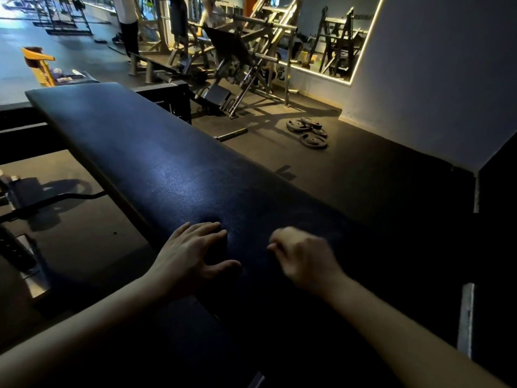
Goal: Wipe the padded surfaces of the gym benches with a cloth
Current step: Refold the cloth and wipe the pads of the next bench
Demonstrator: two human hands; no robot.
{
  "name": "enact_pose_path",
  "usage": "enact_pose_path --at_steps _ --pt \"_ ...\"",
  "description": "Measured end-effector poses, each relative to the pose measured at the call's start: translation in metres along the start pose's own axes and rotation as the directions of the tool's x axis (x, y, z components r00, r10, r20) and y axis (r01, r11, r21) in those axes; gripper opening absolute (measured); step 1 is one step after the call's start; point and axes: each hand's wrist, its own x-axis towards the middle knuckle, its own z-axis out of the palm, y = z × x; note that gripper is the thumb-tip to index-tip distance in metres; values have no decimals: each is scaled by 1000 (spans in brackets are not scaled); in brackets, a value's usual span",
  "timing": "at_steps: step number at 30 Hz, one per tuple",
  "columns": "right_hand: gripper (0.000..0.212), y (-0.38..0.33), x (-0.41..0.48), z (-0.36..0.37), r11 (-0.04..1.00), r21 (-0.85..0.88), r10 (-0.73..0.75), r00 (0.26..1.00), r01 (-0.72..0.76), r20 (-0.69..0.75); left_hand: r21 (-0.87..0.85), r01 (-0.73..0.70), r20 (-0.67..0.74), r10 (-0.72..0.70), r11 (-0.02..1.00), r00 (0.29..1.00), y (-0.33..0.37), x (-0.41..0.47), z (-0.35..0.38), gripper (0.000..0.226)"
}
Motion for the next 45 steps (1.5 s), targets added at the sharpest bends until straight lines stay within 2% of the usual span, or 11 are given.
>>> enact_pose_path --at_steps 5,8,13,15,19,22,31,33,36,40,45 --pt "24 101 28 -20 776 -230 551 809 -587 -204 -25 3 7 -3 1000 1000 3 -1 -1 110" --pt "22 39 58 6 855 -169 465 870 -490 -166 -22 -12 27 13 1000 1000 2 1 -4 110" --pt "19 -44 33 9 997 71 -22 994 15 102 -62 -159 89 164 985 982 -18 16 -24 96" --pt "17 -6 31 3 994 -29 104 994 -103 15 -90 -218 70 225 972 972 -35 21 -33 76" --pt "24 85 63 -4 686 -181 670 708 -705 -222 -8 -229 35 229 973 973 -84 26 -37 66" --pt "25 62 124 15 582 -132 765 596 -802 -244 3 -199 17 199 980 980 -118 36 -41 77" --pt "23 -82 228 77 944 -16 327 941 -329 -83 6 -263 102 261 965 960 -163 100 -37 73" --pt "22 -32 185 60 860 -77 483 852 -505 -202 10 -295 82 293 955 953 -162 108 -40 70" --pt "22 46 93 20 529 -93 786 528 -843 -322 15 -314 55 313 949 948 -159 109 -42 74" --pt "23 25 66 12 295 -81 857 301 -952 -419 12 -285 63 284 958 957 -157 108 -45 78" --pt "20 -127 162 78 713 -83 654 703 -696 -279 -7 -323 103 322 946 941 -163 112 -50 79"
